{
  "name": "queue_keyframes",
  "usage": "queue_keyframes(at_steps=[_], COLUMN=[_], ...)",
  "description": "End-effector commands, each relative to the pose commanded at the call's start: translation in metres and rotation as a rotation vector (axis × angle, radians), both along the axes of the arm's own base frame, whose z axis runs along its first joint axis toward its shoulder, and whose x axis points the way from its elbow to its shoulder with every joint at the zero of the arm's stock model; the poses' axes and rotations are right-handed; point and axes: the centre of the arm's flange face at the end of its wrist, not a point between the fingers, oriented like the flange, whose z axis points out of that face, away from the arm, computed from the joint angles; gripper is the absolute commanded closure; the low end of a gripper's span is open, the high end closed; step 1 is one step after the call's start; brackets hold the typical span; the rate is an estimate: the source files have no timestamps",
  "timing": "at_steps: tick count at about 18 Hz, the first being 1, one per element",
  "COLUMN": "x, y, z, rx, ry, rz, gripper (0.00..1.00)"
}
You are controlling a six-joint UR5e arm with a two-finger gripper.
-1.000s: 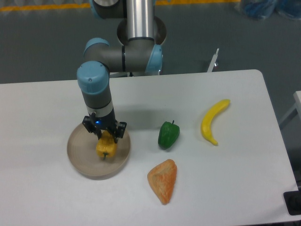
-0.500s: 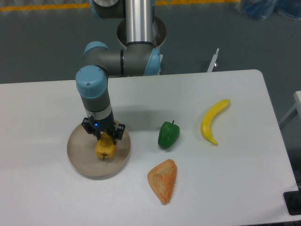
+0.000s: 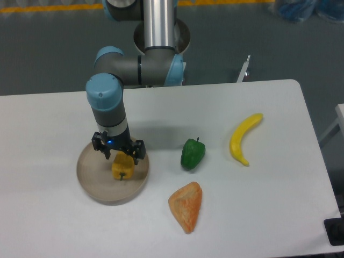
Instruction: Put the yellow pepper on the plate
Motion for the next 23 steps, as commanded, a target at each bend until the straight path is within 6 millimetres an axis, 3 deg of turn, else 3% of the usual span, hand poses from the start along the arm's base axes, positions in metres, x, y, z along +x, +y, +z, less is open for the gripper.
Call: queue_keyframes(at_steps=[5, 9, 10, 13, 15, 18, 21, 23], x=[-0.013, -0.077, -0.105, -0.145, -0.192, -0.229, -0.270, -0.291], y=[-0.006, -0.024, -0.032, -0.043, -0.054, -0.061, -0.067, -0.061], z=[0.019, 0.058, 0.067, 0.078, 0.090, 0.097, 0.091, 0.094], rx=[0.025, 0.063, 0.067, 0.065, 0.055, 0.036, 0.008, 0.009], ry=[0.019, 0.071, 0.090, 0.136, 0.187, 0.224, 0.248, 0.262], rz=[-0.032, -0.077, -0.083, -0.099, -0.139, -0.211, -0.270, -0.271], gripper=[0.00, 0.00, 0.00, 0.00, 0.00, 0.00, 0.00, 0.00])
